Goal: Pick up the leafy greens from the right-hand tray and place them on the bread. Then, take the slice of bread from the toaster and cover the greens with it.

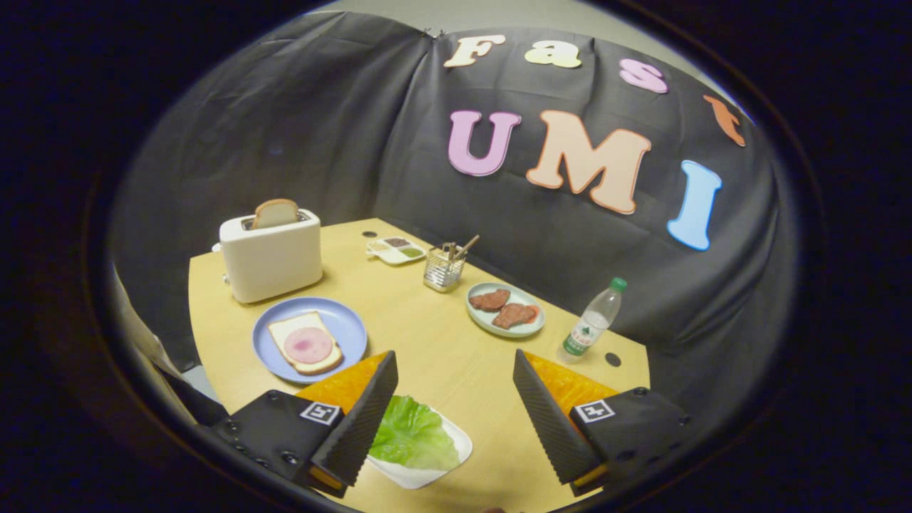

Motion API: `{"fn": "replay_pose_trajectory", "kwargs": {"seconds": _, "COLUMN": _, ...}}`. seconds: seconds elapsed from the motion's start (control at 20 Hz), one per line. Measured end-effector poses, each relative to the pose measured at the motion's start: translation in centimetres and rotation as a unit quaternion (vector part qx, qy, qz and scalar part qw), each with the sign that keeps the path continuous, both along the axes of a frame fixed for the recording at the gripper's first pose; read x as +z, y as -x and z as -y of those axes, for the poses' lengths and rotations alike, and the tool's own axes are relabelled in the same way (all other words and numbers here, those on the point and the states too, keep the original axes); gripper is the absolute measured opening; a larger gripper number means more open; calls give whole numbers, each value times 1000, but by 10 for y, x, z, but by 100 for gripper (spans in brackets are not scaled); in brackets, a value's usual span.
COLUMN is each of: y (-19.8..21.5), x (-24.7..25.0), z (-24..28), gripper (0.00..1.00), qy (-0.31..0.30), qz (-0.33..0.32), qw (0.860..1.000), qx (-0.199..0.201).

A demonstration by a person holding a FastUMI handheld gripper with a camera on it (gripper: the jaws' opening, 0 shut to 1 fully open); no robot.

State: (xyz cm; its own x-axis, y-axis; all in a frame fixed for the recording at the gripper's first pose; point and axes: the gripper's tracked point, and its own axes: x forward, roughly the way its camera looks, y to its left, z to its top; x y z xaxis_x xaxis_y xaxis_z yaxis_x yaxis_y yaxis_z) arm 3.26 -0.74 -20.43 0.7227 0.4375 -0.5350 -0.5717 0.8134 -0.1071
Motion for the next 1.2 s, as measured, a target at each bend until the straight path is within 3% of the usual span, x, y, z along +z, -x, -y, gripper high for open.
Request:
{"fn": "replay_pose_trajectory", "kwargs": {"seconds": 0.5, "y": 27, "x": -90, "z": -10, "gripper": 100, "qy": 42, "qz": -113, "qw": 990, "qx": 70}}
{"fn": "replay_pose_trajectory", "kwargs": {"seconds": 1.2, "y": 51, "x": -174, "z": -1, "gripper": 100, "qy": 78, "qz": -221, "qw": 968, "qx": 93}}
